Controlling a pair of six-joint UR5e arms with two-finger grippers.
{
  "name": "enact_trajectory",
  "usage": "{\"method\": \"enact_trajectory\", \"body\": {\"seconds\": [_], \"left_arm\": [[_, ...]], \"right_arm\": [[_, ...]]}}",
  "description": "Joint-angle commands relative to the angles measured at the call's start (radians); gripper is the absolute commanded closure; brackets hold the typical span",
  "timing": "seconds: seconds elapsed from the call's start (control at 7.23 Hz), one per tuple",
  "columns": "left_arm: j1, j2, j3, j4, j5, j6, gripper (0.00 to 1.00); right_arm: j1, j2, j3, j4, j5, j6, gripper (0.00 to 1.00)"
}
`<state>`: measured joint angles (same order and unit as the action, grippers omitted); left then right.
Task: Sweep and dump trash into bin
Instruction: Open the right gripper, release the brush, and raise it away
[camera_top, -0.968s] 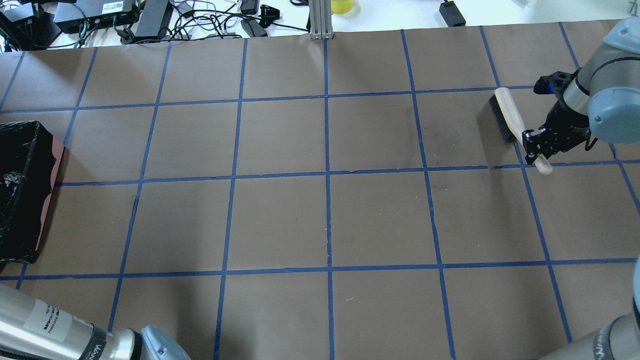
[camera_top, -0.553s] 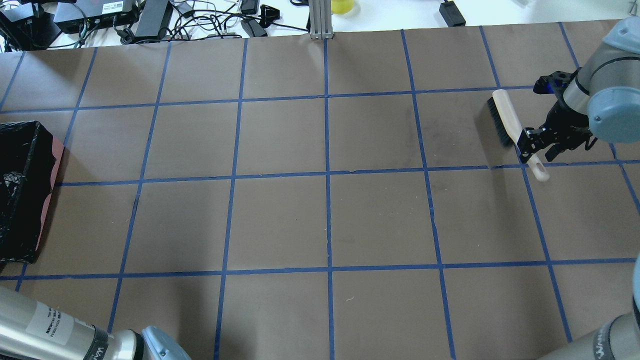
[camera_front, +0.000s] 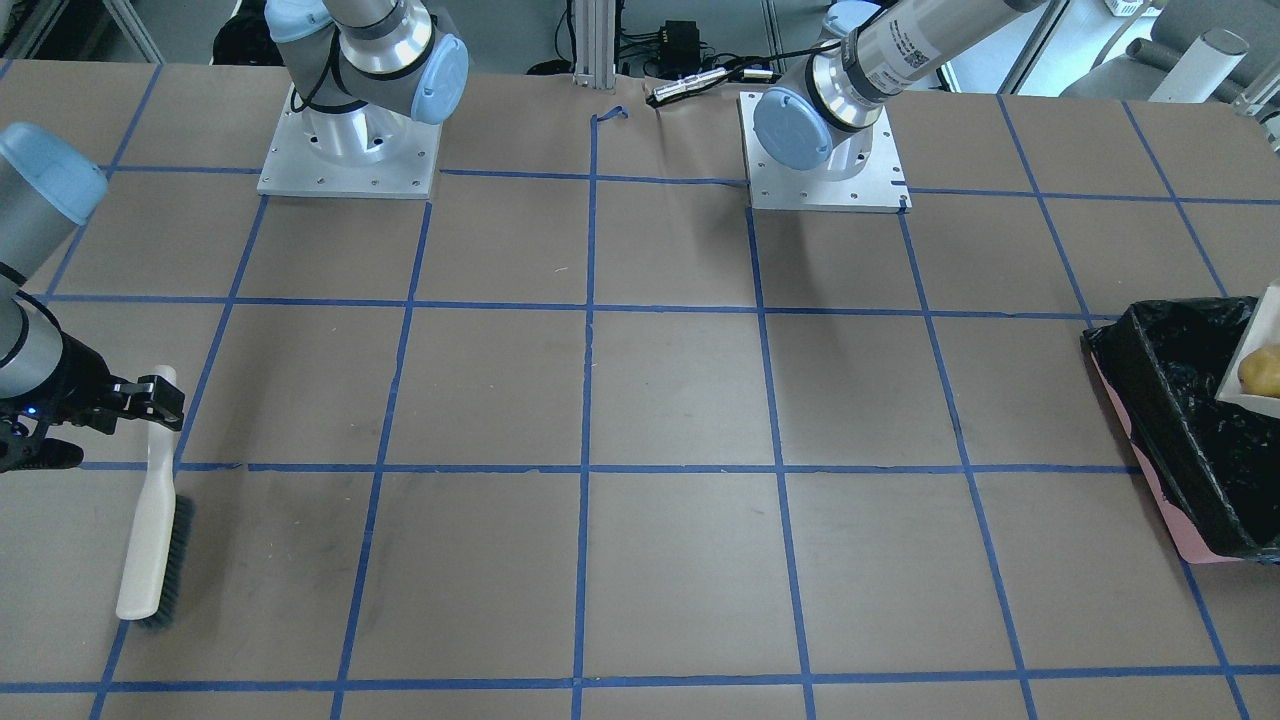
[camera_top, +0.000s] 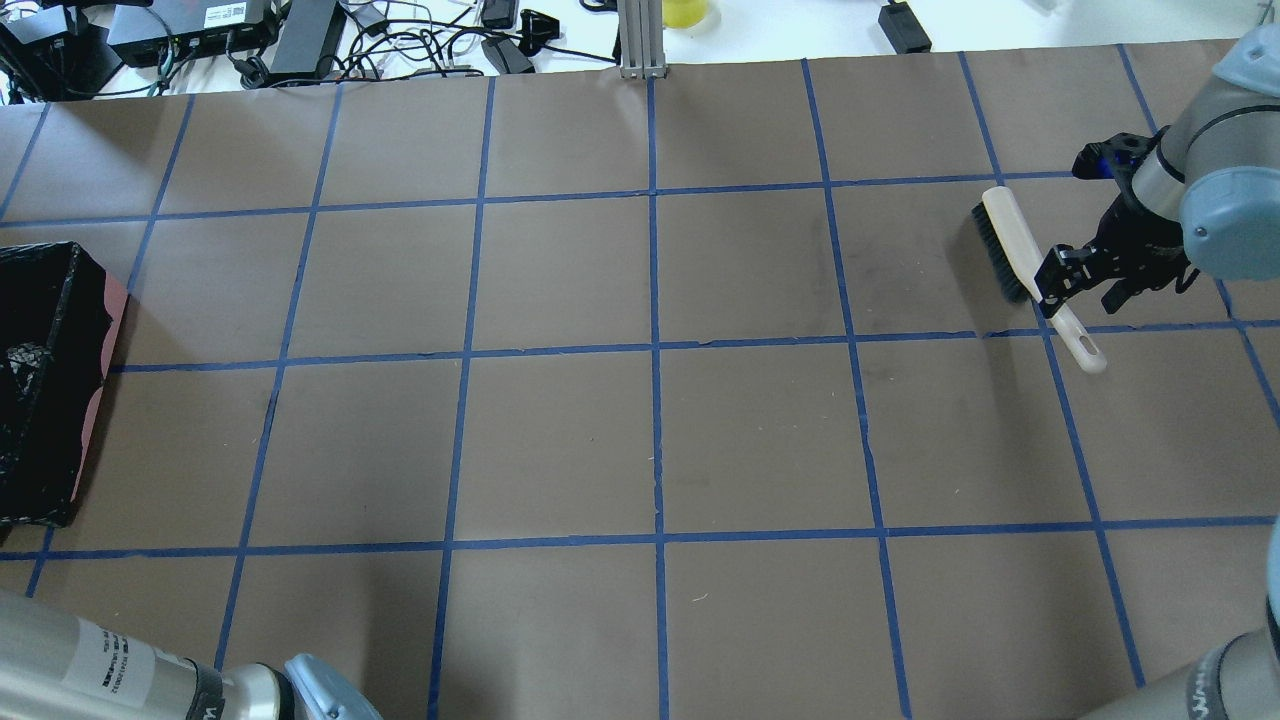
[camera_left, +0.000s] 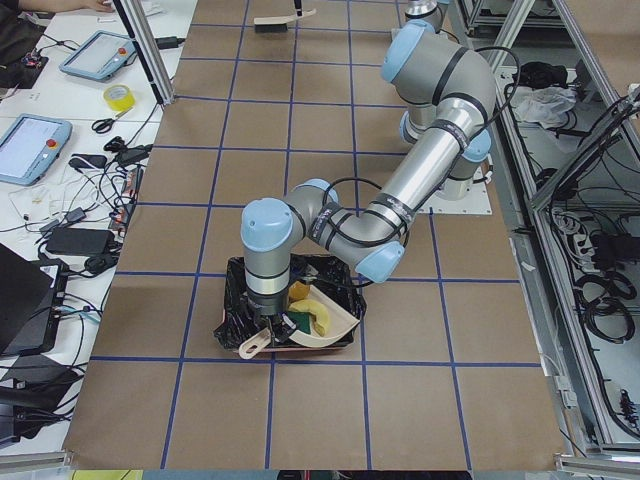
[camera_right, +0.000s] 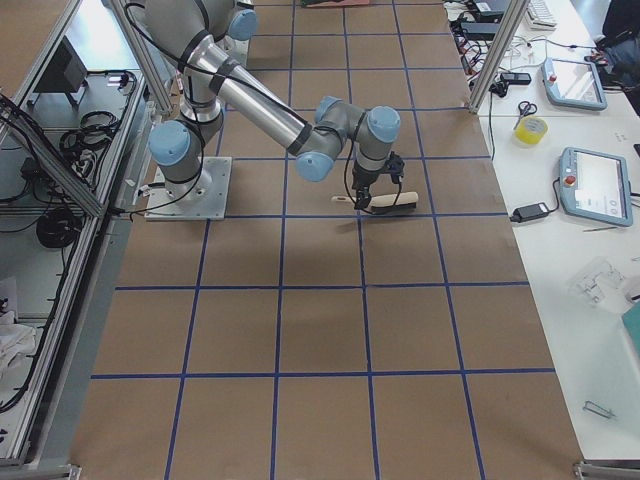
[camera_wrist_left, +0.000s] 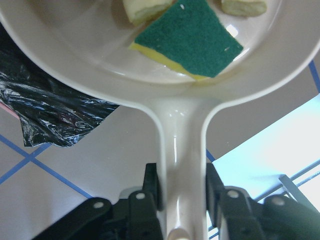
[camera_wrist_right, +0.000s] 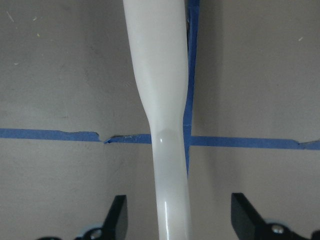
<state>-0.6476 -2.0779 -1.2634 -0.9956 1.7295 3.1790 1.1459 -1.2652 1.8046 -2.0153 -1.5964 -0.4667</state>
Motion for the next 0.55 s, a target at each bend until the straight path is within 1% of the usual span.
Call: {"method": "enact_trajectory", "body": {"seconds": [0.0,0.14,0.28,0.42], "left_arm": [[-0.006,0.071,-0.12,0.118,0.001,0.01,1.0],[-0.007,0.088,-0.164,0.149,0.002,0.01,1.0],[-0.007,0.107,-0.206,0.194,0.001,0.025,1.0],[-0.007,0.123,-0.253,0.297,-0.002,0.059,1.0]], "right_arm": [[0.0,-0.02,-0.034,0.023,-0.017,0.002,0.17],[0.0,-0.043,-0.081,0.099,-0.014,0.003,0.15],[0.005,-0.083,-0.149,0.172,-0.013,0.011,0.08],[0.006,-0.13,-0.218,0.261,-0.002,0.038,0.0]]}}
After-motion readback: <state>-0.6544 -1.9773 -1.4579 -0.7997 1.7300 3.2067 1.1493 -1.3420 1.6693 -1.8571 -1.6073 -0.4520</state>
